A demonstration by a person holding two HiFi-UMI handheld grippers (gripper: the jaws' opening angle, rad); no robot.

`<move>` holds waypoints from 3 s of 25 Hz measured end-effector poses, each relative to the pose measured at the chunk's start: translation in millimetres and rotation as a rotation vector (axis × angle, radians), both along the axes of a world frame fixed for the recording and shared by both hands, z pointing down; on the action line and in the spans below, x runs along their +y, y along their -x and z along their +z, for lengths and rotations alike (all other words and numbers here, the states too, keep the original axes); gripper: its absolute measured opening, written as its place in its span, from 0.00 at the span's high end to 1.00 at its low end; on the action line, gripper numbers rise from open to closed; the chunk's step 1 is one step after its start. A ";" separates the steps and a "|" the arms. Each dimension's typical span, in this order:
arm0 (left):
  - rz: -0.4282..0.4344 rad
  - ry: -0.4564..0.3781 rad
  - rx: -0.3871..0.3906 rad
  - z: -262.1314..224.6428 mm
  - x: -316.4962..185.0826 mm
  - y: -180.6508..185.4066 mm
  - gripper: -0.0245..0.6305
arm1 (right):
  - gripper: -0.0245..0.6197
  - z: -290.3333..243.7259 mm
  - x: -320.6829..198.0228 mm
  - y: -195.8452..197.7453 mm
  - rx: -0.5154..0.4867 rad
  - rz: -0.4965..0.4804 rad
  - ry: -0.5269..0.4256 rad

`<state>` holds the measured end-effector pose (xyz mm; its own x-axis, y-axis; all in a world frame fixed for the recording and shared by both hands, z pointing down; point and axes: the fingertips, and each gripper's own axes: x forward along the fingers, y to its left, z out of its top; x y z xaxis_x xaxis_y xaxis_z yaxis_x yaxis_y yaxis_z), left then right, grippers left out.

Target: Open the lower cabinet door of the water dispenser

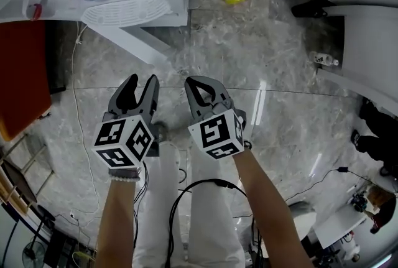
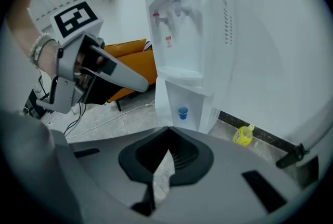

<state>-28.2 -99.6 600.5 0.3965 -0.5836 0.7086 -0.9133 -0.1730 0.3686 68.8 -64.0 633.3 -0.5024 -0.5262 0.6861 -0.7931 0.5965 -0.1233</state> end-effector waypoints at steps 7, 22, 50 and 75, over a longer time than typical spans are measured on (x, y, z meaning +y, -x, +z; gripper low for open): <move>-0.129 0.105 0.018 30.7 -10.6 -0.7 0.58 | 0.96 -13.2 3.7 -15.6 -0.027 -0.007 -0.006; -0.301 0.242 -0.029 81.4 -15.9 -17.3 0.49 | 0.96 -7.1 12.0 -50.2 -0.049 0.020 0.020; -0.206 0.307 -0.024 99.7 18.4 6.8 0.60 | 0.96 -5.7 27.4 -18.6 -0.037 -0.011 0.032; -0.313 0.242 -0.090 93.3 80.3 137.2 0.64 | 0.96 -5.0 51.5 47.7 0.027 -0.088 0.056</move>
